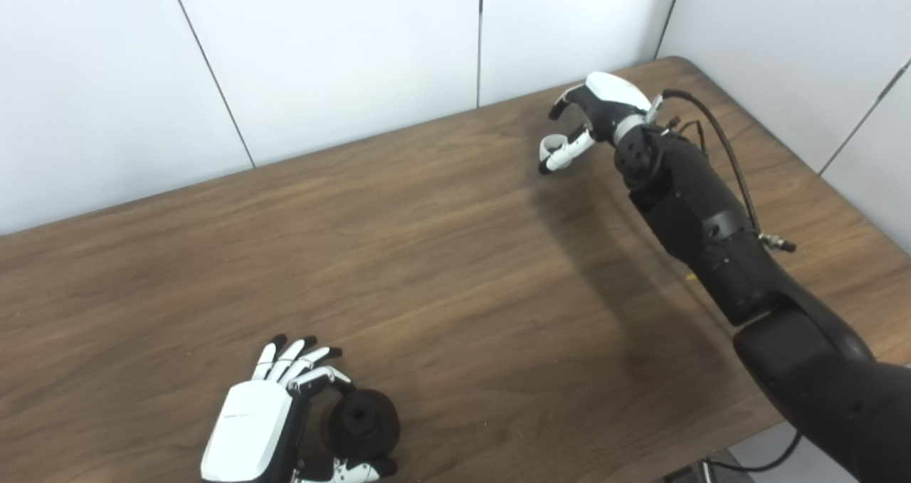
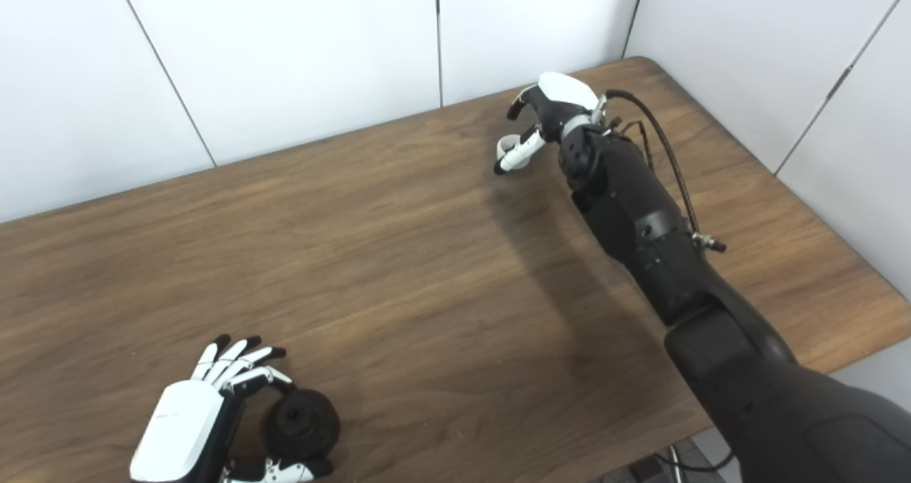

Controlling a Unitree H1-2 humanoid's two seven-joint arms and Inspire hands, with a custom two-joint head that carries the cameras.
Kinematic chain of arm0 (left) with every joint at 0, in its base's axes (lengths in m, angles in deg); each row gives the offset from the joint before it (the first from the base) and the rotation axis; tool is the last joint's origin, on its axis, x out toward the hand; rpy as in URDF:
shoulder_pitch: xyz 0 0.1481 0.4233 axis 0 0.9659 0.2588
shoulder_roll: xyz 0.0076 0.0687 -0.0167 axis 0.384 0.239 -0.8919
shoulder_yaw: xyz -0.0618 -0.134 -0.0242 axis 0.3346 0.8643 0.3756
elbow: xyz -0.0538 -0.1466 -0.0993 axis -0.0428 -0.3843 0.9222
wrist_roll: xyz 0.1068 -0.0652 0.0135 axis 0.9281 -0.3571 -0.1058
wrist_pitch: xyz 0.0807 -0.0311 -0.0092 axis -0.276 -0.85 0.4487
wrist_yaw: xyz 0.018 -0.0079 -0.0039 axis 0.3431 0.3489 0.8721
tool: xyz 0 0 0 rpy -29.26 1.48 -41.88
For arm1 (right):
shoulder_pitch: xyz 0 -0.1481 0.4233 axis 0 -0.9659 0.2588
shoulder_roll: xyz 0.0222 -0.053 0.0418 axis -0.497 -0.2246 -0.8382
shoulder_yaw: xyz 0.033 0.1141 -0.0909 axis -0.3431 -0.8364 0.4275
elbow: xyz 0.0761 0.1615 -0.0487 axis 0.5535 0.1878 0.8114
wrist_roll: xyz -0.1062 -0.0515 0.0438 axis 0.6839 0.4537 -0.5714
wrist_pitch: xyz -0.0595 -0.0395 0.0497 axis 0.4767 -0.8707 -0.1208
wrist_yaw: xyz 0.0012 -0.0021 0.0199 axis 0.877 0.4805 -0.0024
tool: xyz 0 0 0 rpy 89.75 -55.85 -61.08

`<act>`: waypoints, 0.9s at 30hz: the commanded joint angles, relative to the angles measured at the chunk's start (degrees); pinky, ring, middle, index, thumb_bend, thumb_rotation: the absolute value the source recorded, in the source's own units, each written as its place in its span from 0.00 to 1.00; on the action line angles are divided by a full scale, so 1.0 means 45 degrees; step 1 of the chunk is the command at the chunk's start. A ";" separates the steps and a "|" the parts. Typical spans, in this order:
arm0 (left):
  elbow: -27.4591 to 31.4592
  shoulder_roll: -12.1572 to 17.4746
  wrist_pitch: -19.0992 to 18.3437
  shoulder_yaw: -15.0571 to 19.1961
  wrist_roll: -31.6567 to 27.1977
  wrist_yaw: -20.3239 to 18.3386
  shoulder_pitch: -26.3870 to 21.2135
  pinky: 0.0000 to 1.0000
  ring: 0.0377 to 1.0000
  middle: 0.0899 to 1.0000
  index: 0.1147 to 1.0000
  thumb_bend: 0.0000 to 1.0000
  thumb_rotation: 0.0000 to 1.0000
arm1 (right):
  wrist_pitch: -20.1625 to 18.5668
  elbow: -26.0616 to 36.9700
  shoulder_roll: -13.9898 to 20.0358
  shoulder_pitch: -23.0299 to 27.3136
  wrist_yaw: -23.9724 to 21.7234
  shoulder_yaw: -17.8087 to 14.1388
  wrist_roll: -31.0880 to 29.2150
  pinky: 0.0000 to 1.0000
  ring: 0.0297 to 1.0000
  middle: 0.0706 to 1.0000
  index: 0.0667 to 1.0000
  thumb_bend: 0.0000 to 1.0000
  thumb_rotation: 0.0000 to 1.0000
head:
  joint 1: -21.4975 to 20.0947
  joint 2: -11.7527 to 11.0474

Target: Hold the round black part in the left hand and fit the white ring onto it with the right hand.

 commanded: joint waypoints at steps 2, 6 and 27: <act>-0.0043 0.0180 -0.0324 0.0075 0.0315 -0.0415 0.0332 1.00 0.91 0.80 0.42 0.52 0.06 | -0.0040 0.0092 0.0320 0.0772 -0.0018 -0.0131 0.0339 0.98 0.97 0.90 0.68 0.85 0.26 | -0.0013 0.0019; -0.0042 0.0165 -0.0280 0.0075 0.0368 -0.0338 0.0339 1.00 0.91 0.80 0.42 0.52 0.06 | -0.0041 -0.0175 0.0292 0.0805 -0.0109 -0.0224 0.0529 0.98 0.97 0.91 0.68 0.84 0.26 | 0.0007 0.0031; -0.0026 0.0089 -0.0264 0.0090 0.0442 -0.0322 0.0321 1.00 0.90 0.80 0.42 0.52 0.06 | -0.0040 -0.0206 0.0323 0.0642 -0.0381 -0.0372 0.0992 0.99 0.98 0.90 0.65 0.82 0.26 | 0.0058 0.0024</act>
